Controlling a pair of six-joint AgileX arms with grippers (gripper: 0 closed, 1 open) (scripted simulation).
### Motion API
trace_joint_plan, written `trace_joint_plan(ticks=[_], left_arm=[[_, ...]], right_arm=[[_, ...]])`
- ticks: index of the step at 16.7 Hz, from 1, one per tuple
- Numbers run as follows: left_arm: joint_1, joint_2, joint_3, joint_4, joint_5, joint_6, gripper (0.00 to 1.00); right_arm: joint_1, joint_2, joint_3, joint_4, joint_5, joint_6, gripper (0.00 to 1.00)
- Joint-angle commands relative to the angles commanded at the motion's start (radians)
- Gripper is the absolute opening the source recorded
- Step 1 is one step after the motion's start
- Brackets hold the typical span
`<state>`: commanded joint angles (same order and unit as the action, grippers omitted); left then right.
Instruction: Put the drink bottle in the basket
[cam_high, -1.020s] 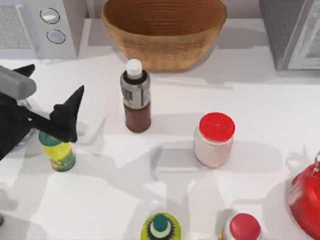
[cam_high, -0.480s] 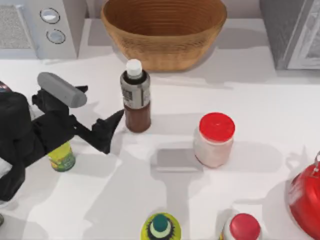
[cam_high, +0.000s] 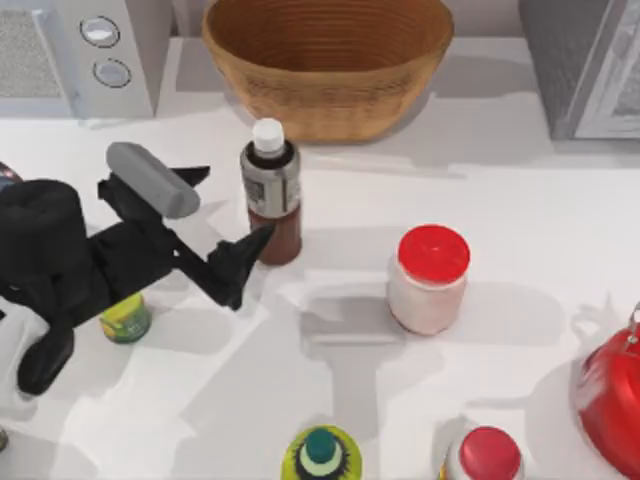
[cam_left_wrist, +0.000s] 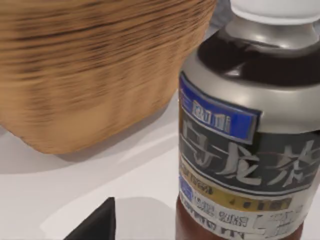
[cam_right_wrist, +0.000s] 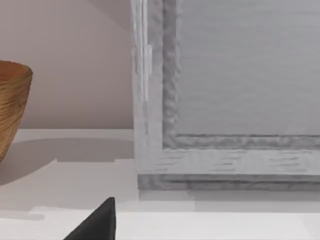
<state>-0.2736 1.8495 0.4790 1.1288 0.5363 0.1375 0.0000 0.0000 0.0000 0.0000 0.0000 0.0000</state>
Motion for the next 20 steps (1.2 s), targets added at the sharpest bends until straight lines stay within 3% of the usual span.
trace_joint_plan(ticks=[11,18,20], left_arm=[[-0.099,0.157,0.211,-0.037,-0.092,-0.027,1.00],[-0.108,0.205,0.251,-0.031,-0.102,-0.029,1.00],[-0.108,0.205,0.251,-0.031,-0.102,-0.029,0.85]], right_arm=[[0.000,0.000,0.000,0.000,0.000,0.000,1.00],[0.000,0.000,0.000,0.000,0.000,0.000,1.00],[0.000,0.000,0.000,0.000,0.000,0.000,1.00]])
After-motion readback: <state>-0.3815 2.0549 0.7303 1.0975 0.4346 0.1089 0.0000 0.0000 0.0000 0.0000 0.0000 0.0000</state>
